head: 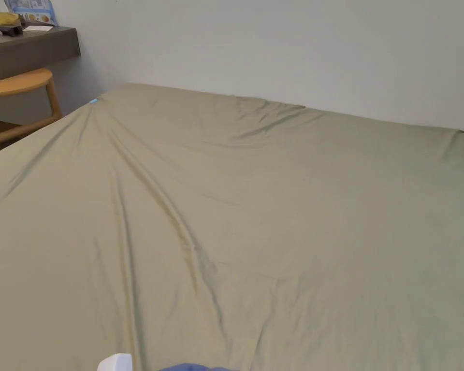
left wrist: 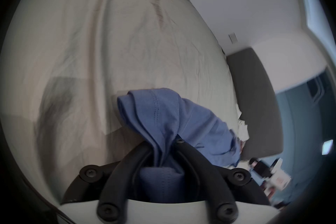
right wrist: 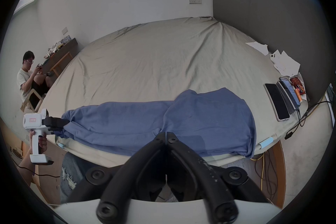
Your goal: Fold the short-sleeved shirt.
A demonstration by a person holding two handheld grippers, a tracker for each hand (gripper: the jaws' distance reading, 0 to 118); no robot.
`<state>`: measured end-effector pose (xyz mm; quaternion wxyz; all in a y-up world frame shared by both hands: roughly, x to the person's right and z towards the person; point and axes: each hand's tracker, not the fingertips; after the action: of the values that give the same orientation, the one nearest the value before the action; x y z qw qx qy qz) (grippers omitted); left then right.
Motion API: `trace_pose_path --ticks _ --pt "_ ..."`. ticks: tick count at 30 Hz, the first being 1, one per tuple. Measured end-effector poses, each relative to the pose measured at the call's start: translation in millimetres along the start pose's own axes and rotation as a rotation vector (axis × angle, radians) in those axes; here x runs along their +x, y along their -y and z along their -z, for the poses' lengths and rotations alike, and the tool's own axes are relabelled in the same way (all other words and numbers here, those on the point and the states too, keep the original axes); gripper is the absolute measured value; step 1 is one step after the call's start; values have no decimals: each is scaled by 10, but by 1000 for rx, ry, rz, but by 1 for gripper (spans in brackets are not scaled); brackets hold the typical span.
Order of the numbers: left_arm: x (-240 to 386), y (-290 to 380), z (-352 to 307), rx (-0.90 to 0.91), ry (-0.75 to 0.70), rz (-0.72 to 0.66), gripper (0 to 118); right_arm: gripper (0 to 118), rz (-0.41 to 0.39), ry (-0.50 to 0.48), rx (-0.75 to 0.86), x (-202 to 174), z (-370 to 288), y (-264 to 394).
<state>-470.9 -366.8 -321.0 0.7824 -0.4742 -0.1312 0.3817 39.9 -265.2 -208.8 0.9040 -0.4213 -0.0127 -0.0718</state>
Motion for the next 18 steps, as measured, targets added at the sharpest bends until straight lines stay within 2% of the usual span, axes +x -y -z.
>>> trace_pose_path --ticks 2,8,12,18 --pt "-73 -49 -122 22 34 -72 11 2 0 -1 -5 22 -13 19" --pt "-100 -234 -576 105 61 -133 11 2 33 16 4 115 -49 50" --pt "58 -357 -809 170 -63 -33 11 2 47 17 21 134 -88 58" --pt "94 -409 -1155 274 -202 -56 11 2 63 11 35 194 -138 106"
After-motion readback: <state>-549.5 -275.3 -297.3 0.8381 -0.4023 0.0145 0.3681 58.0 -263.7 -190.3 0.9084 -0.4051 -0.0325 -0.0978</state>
